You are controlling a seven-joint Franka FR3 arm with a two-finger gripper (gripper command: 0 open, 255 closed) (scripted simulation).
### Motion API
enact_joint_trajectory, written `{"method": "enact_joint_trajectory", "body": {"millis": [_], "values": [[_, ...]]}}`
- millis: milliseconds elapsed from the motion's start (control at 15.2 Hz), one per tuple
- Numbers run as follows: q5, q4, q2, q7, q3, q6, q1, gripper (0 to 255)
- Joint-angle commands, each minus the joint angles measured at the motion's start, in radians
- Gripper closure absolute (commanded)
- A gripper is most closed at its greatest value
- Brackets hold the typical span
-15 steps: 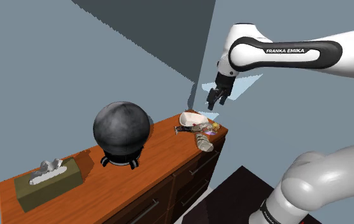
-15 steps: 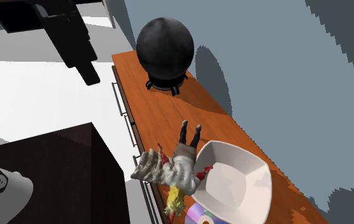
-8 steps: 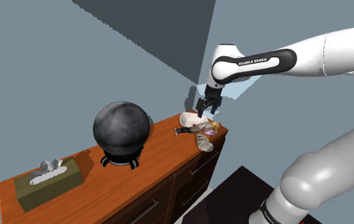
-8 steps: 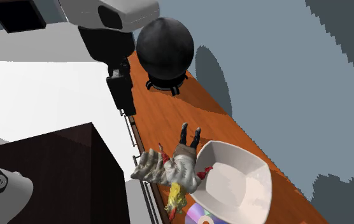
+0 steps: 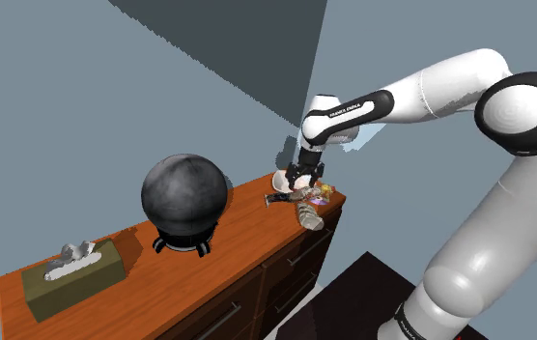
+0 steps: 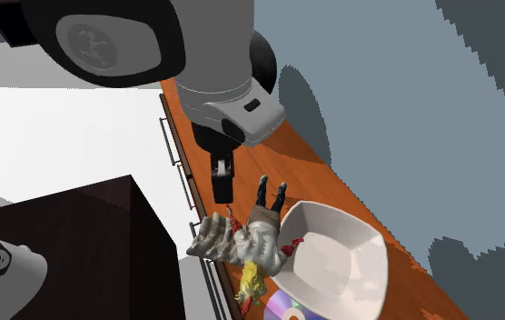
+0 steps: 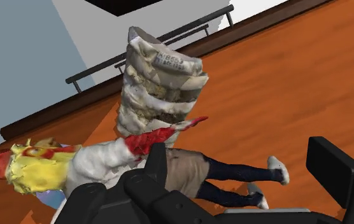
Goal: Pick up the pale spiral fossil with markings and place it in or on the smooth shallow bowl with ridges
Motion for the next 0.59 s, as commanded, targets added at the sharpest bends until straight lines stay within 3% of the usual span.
{"method": "enact_joint_trajectory", "body": {"millis": [0, 198, 528], "values": [[0.022, 0.031, 0.076, 0.008, -0.009, 0.032, -0.008, 0], [0.06, 0.077, 0.186, 0.02, -0.018, 0.077, -0.02, 0], [0.07, 0.063, 0.225, 0.016, -0.015, 0.13, -0.019, 0]]}}
